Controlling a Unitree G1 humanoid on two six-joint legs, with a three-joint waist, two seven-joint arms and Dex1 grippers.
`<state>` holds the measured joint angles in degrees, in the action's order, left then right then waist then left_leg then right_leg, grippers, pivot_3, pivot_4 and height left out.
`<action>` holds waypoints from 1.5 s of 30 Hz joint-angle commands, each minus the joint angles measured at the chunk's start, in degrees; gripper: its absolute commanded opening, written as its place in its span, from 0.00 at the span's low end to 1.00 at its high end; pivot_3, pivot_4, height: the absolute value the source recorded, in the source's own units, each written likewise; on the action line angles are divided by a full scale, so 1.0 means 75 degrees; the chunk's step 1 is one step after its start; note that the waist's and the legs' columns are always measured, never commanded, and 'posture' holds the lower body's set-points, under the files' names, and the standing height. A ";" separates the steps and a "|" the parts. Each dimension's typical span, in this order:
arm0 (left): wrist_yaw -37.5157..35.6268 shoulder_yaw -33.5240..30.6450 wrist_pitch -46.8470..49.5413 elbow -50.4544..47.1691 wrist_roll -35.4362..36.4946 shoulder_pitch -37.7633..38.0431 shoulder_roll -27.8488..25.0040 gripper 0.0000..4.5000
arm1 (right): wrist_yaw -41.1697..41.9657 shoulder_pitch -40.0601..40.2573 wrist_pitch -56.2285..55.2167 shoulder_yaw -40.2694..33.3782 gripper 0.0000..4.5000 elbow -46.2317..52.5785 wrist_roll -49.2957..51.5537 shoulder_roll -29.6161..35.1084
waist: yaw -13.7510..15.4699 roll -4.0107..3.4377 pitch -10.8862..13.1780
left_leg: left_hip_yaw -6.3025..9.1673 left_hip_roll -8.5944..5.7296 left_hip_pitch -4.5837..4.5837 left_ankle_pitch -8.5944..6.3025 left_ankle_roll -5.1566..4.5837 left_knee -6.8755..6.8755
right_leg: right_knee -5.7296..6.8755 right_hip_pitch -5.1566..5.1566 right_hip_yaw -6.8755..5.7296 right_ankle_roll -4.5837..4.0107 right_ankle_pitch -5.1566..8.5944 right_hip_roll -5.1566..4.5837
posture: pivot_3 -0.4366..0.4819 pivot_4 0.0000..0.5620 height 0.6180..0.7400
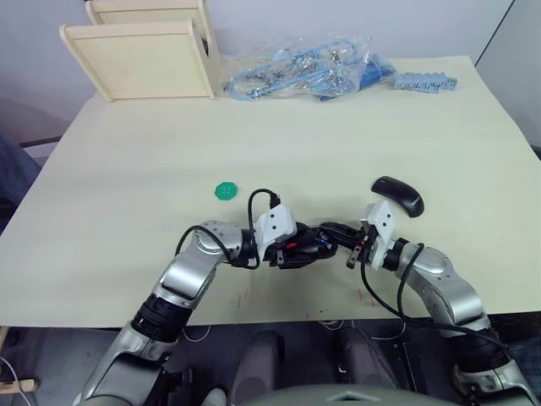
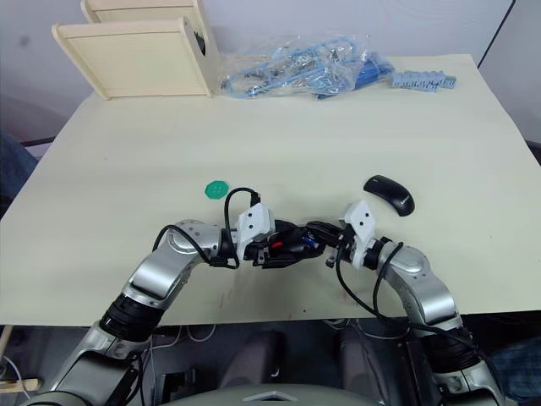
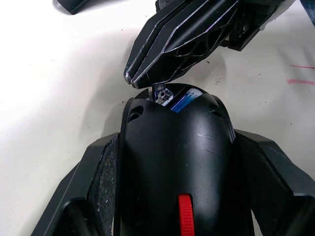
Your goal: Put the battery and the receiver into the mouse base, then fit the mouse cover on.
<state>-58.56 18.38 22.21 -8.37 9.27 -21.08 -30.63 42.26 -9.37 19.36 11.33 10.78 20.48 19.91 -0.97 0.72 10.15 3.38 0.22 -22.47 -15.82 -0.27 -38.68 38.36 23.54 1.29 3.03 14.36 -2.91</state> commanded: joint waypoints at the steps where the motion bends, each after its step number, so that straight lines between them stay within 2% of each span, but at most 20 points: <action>1: -0.0013 -0.0041 0.0024 -0.0244 0.0085 0.0026 -0.0029 0.65 | 0.0109 0.0096 0.0348 0.0303 0.02 0.0071 -0.0139 0.0127 | 0.0000 0.0000 0.0000 | 0.0000 0.0000 0.0001 0.0000 0.0000 0.0000 | 0.0001 0.0000 0.0001 0.0000 0.0000 0.0000 | 0.48 0.27 1.00; 19: -0.0009 -0.0034 0.0013 -0.0208 0.0095 0.0039 -0.0028 0.65 | -0.0161 -0.0173 0.1034 0.0607 0.02 -0.0080 -0.0551 0.0122 | -0.0015 0.0007 -0.0008 | -0.0001 0.0000 0.0025 0.0000 0.0000 0.0001 | 0.0017 -0.0007 0.0023 -0.0001 0.0001 0.0002 | 0.48 0.27 1.00; 33: 0.0003 -0.0060 0.0008 -0.0255 0.0114 0.0099 -0.0067 0.65 | -0.0275 0.0048 0.1492 0.0814 0.02 -0.0285 -0.0704 0.0208 | -0.0034 0.0023 -0.0053 | -0.0004 0.0003 0.0084 -0.0001 -0.0001 0.0022 | 0.0007 -0.0052 0.0032 -0.0004 0.0004 0.0006 | 0.48 0.27 1.00; 45: -0.0010 -0.0044 0.0024 -0.0235 0.0126 0.0077 -0.0092 0.65 | -0.0192 -0.0151 0.2094 0.1319 0.02 -0.0121 -0.0761 0.0318 | -0.0141 0.0024 -0.0148 | 0.0001 0.0005 0.0099 -0.0001 -0.0001 0.0036 | -0.0004 -0.0065 0.0029 -0.0007 0.0007 0.0010 | 0.48 0.27 1.00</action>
<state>-58.00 18.32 22.93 -8.36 9.21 -20.10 -31.62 39.96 -13.30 29.61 15.39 13.10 16.75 21.37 -2.02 0.90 9.05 3.40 0.26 -21.73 -15.83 -0.28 -38.40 38.31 23.03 1.48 2.97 14.41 -2.84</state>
